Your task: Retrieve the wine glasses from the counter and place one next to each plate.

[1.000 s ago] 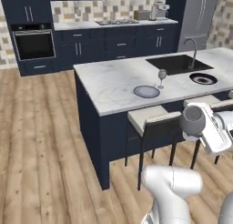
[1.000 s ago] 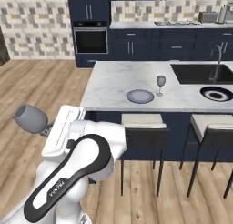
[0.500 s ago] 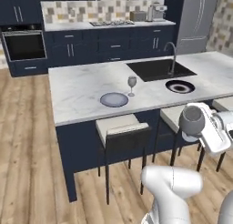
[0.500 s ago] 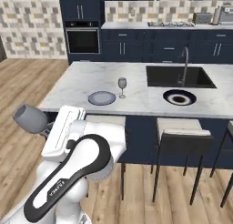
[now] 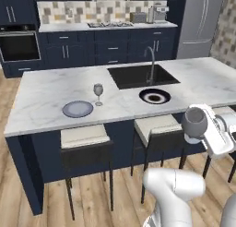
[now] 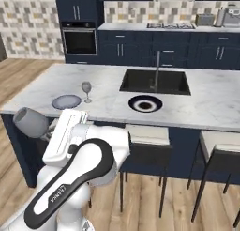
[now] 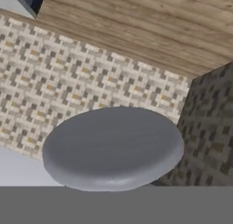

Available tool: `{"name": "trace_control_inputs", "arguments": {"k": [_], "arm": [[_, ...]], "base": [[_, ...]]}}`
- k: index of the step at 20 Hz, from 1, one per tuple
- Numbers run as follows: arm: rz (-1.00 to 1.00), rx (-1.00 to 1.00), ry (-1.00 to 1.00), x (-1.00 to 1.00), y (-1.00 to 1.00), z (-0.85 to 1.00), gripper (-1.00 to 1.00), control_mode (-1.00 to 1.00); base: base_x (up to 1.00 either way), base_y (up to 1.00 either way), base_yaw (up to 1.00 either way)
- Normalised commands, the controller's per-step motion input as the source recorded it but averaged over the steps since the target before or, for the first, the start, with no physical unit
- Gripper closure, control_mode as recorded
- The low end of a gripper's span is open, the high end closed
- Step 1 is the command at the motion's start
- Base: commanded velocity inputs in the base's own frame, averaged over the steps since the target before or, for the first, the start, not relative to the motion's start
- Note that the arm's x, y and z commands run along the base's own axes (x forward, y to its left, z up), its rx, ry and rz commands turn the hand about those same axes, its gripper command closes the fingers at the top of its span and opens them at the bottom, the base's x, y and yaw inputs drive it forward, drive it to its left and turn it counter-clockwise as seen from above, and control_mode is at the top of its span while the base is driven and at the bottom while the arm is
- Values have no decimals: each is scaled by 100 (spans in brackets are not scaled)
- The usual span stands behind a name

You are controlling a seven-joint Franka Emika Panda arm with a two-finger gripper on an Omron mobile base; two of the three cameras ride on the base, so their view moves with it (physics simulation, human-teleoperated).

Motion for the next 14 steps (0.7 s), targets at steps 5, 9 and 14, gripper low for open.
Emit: {"name": "trace_control_inputs", "arguments": {"k": [5,9,14], "arm": [[0,0,0,0,0,0,100,100],[0,0,0,0,0,0,100,100],[0,0,0,0,0,0,100,100]], "base": [[56,-100,15],[89,-94,9],[92,-50,7]]}}
